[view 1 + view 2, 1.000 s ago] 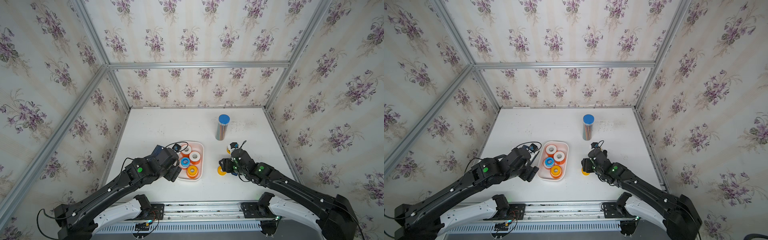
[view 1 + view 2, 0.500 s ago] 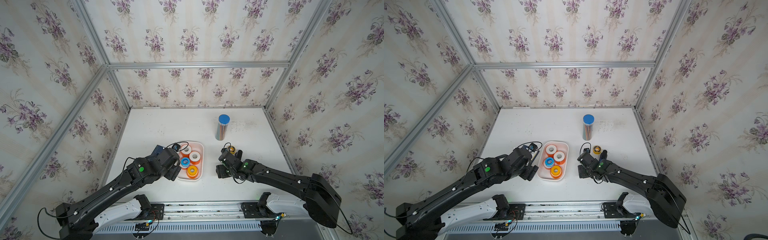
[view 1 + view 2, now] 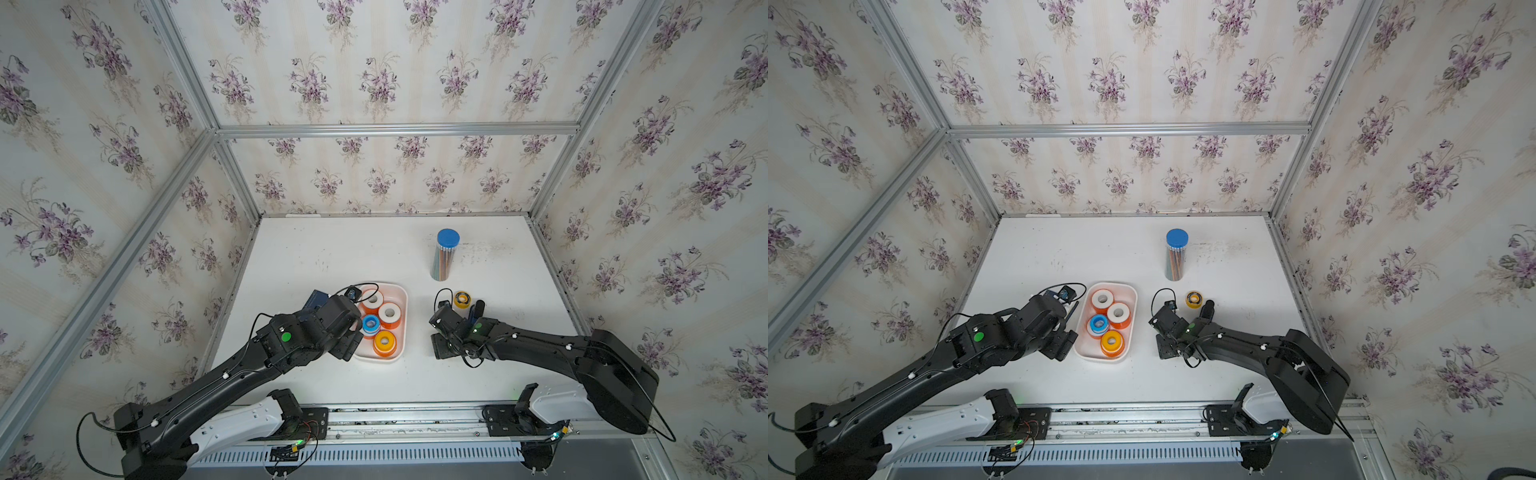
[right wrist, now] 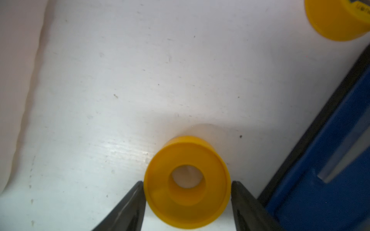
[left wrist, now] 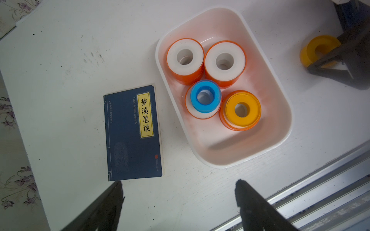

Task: Put the sealing tape into the storage box
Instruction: Pick up the sealing tape at the center of the board.

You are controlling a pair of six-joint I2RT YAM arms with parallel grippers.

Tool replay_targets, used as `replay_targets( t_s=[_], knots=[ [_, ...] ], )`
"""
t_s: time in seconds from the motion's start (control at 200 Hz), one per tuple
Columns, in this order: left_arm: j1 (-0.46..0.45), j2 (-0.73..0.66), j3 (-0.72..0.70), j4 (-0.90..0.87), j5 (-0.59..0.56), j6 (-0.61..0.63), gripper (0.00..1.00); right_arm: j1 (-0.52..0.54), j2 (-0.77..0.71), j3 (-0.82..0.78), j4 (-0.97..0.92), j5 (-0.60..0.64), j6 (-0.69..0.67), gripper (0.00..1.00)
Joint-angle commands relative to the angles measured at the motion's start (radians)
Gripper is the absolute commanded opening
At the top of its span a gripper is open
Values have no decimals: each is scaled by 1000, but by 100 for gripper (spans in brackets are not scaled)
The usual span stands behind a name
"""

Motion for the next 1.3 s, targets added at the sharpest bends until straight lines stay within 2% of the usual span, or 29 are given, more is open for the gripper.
replay_targets(
  t_s=[0.0, 0.185, 0.4, 0.759, 1.009, 1.294],
  knots=[
    [0, 0, 3, -10, -17, -6, 88, 1, 14, 11, 21, 10, -3, 66],
    [1, 1, 3, -10, -16, -6, 88, 1, 23, 17, 32, 10, -8, 63],
    [0, 7, 3, -10, -16, -7, 88, 1, 49, 25, 53, 2, -8, 67],
    [0, 8, 3, -10, -21, -8, 88, 1, 30, 71, 38, 3, -22, 53],
    [0, 3, 3, -11, -24, -8, 88, 1, 19, 237, -28, -14, -70, 51],
    [0, -12, 1, -11, -27, -8, 88, 1, 220, 540, -75, -93, -142, 50]
  ],
)
